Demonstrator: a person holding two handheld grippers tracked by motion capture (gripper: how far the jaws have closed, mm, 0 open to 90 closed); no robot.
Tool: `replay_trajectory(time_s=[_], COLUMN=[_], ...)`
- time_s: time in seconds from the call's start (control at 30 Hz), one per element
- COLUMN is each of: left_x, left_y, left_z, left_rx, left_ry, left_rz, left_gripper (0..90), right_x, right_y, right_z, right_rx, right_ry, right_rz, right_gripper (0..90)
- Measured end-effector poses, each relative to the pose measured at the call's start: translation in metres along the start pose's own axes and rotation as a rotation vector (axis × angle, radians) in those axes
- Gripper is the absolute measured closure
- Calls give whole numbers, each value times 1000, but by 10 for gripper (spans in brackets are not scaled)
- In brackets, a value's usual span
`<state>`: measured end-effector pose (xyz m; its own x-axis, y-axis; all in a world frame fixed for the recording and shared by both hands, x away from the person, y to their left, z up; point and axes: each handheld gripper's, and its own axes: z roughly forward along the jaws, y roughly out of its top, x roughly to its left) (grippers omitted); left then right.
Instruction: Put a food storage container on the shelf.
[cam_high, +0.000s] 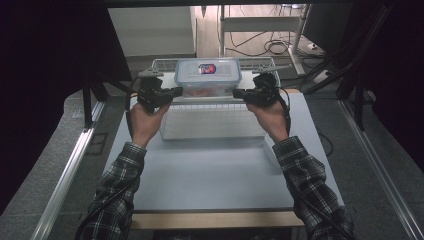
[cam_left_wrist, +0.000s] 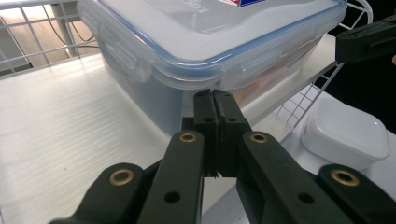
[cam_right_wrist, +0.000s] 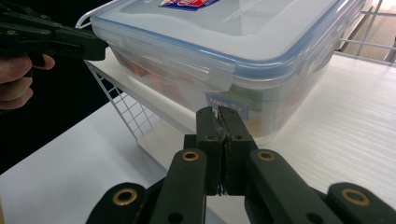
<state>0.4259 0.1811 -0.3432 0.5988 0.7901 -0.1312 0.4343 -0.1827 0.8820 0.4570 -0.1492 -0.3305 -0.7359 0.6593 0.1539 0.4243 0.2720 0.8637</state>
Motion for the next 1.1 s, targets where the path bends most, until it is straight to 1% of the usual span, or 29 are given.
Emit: replay_trajectory(time_s=[0.07,0.13,0.17,0.2,0.23,0.27,0.33,0.4,0.43,0.47,0.5,0.53,0.6,0.63,0.7,0.8,0.87,0.93,1.03,1.07,1.1], left_x=[-1,-4,-6,-9,-9,-15,-20,-25,-25,-28,-32,-34,-38,-40,-44,-51,-55,-59,-62,-62,-64], left_y=[0,-2,-3,-4,-4,-8,-13,-17,-17,-20,-25,-27,-34,-37,-44,-54,-61,-69,-79,-79,-88], left_z=[0,-2,-3,-4,-4,-7,-9,-11,-11,-11,-12,-13,-14,-15,-15,-15,-16,-17,-18,-18,-19], left_rx=[2,-5,-10,-11,-11,-14,-18,-8,-8,-2,-4,-6,-9,-12,-5,12,14,10,17,17,21], left_ry=[-1,-20,-32,-36,-36,-32,-49,-54,-54,-57,-62,-62,-67,-72,-70,-76,-80,-91,-102,-102,-103], left_rz=[3,9,17,28,28,49,64,82,82,87,90,89,91,93,100,111,113,105,97,97,88], left_gripper=[879,863,839,795,755,700,575,478,434,434,360,338,263,248,188,132,113,89,80,73,68], right_x=[0,1,2,3,4,5,8,10,11,11,14,14,16,16,17,18,19,21,23,23,23], right_y=[-1,-2,-3,-4,-5,-7,-12,-18,-21,-21,-29,-31,-38,-42,-50,-63,-70,-79,-90,-94,-99], right_z=[0,-2,-3,-5,-7,-9,-13,-17,-19,-19,-24,-25,-30,-32,-36,-41,-43,-44,-46,-47,-48], right_rx=[1,-5,-9,-13,-16,-16,-21,-23,-25,-25,-24,-23,-24,-22,-17,-5,-3,0,9,12,14], right_ry=[1,8,11,15,17,15,4,3,0,0,-9,-10,-12,-11,-13,-15,-17,-16,-23,-26,-23], right_rz=[-1,-2,-4,-8,-14,-19,-33,-42,-49,-49,-63,-68,-72,-74,-73,-70,-70,-76,-85,-86,-82], right_gripper=[876,871,858,837,812,766,694,611,583,583,509,492,443,419,383,332,302,251,206,189,170])
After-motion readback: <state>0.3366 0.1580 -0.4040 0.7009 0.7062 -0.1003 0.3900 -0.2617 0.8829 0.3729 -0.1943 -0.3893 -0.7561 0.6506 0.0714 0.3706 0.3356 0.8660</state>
